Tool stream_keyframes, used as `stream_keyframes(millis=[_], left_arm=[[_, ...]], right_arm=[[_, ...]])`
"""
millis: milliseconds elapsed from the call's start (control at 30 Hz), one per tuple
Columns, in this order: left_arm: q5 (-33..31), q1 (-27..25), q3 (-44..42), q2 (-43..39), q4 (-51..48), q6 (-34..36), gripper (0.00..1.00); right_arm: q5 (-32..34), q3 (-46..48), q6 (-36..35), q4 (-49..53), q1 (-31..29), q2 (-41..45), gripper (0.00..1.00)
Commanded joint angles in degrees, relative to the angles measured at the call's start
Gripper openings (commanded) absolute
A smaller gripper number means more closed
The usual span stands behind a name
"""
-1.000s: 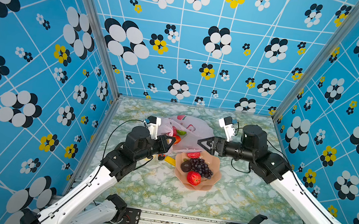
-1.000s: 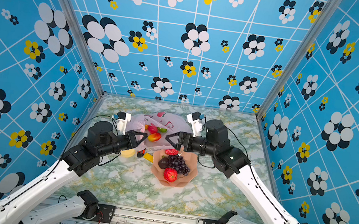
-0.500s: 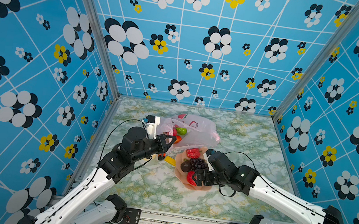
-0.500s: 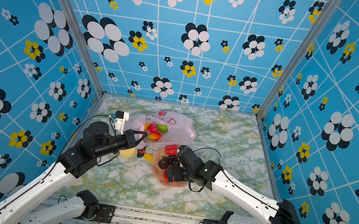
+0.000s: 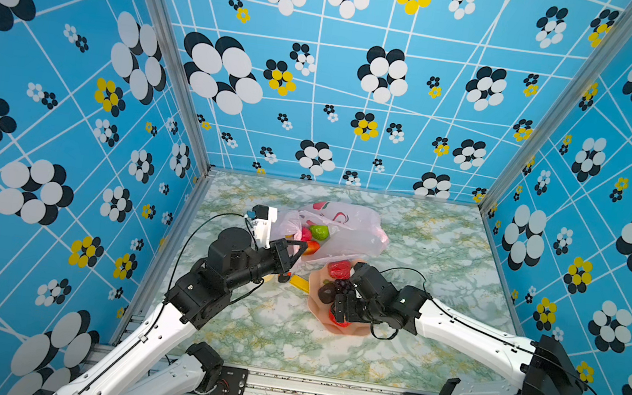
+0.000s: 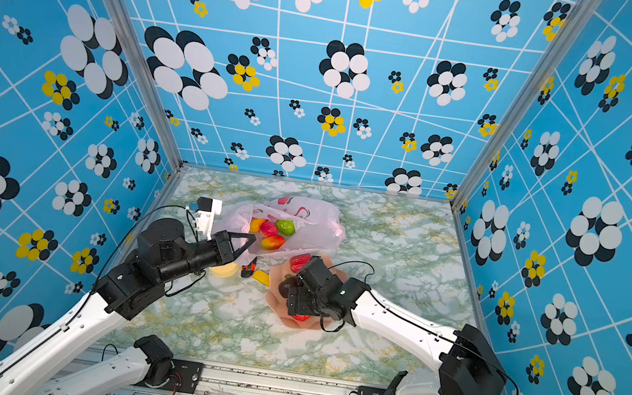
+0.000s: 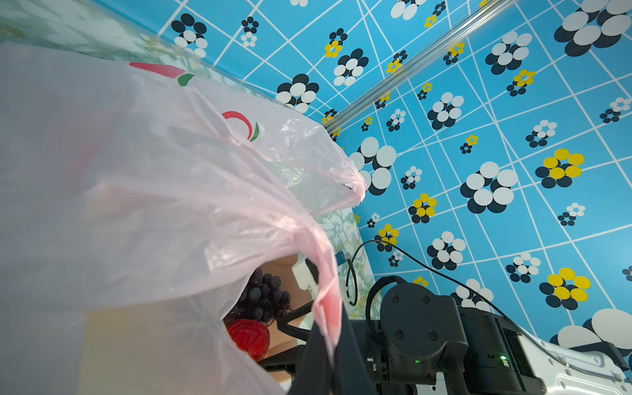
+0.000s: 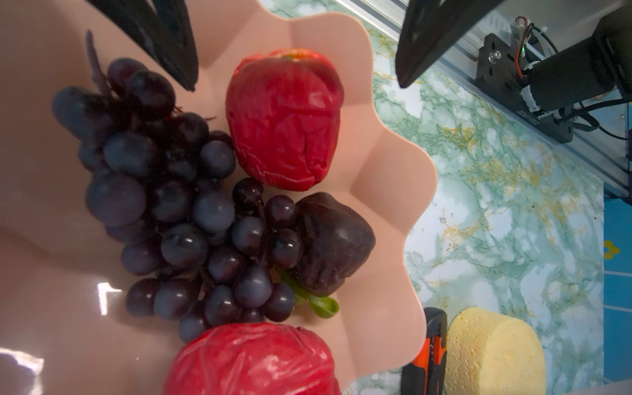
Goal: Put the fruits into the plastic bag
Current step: 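Move the right gripper back down over the red bell pepper, then close the right gripper around the red bell pepper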
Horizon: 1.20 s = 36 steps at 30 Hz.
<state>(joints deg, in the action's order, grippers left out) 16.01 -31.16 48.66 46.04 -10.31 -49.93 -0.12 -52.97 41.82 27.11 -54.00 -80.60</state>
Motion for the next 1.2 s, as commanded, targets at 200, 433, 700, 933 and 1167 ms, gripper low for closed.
stream_keyframes(millis=[200,433,700,933,1167], left_arm=[[-0.5,0.1,-1.2,-1.8,-0.9,0.2,0.0],[-0.6,0.2,-2.1,-1.9,-0.1,-0.1,0.0],[-1.0,0.2,-2.8,-3.2,-0.3,-0.5,0.0],[-1.1,0.1,-3.0,-3.4,-0.5,-0.6,0.0],[-1.4,0.1,-3.2,-4.0,-0.9,-0.6,0.0]], right_arm=[[-1.0,1.5,1.6,-4.1,-0.5,-5.1,0.89],[-1.2,1.3,1.1,-3.9,-0.5,-7.0,0.86],[-1.5,0.8,1.3,-3.8,-0.5,-7.3,0.76],[-1.0,0.7,0.8,-3.2,-0.5,-7.0,0.65],[-0.3,0.5,0.8,-2.7,-0.5,-5.9,0.6]])
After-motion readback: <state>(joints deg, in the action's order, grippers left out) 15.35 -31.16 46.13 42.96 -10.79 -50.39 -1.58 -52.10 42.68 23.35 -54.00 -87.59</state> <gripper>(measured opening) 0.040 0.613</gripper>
